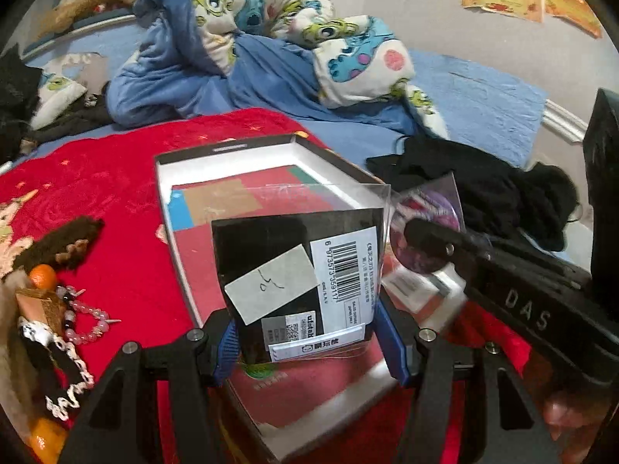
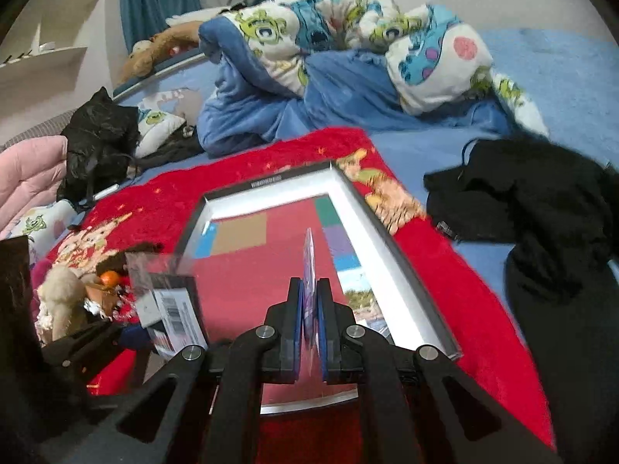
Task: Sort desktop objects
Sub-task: 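Lower both packets into the box and open both tools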
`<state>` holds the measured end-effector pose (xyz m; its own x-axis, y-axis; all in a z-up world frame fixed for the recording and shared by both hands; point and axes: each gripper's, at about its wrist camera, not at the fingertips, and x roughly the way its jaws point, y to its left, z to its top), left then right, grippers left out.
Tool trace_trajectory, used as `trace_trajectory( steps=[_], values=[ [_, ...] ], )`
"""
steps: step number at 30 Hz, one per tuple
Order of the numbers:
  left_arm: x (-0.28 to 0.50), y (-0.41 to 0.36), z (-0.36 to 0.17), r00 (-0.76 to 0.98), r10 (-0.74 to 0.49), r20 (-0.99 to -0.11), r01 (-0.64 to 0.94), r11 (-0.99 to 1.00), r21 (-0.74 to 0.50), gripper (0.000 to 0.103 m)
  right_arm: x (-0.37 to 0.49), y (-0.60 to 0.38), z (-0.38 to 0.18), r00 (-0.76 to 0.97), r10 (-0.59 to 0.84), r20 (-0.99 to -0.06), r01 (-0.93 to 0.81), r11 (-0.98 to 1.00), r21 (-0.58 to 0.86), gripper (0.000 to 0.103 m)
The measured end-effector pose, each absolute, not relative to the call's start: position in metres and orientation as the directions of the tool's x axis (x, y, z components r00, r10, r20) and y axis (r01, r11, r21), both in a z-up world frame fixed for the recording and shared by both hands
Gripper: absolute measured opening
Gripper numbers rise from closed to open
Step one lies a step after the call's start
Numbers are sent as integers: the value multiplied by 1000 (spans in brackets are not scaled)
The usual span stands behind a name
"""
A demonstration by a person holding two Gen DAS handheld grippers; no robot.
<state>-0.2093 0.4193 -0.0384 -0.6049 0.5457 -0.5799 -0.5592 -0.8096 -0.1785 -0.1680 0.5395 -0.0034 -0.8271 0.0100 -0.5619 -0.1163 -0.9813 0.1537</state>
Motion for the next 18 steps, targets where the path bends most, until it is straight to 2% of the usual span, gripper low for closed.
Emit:
trace_trajectory(
  steps=[3,8,18],
  values=[
    [-213,427,-40,-589,559,-584,-579,-796,-178,63,-172,539,-10,-823,19,-567,-118,-983,138,7],
    [-212,446,-50,-608,505,-613,-594,-802,-71,63,-173,542,-22,-823,16,-567,-124,-981,152,8],
    [-203,442,-55,-635,490,-598,-584,-810,-44,63,-175,538,-33,-819,56,-571,-140,-985,105,9]
  ],
)
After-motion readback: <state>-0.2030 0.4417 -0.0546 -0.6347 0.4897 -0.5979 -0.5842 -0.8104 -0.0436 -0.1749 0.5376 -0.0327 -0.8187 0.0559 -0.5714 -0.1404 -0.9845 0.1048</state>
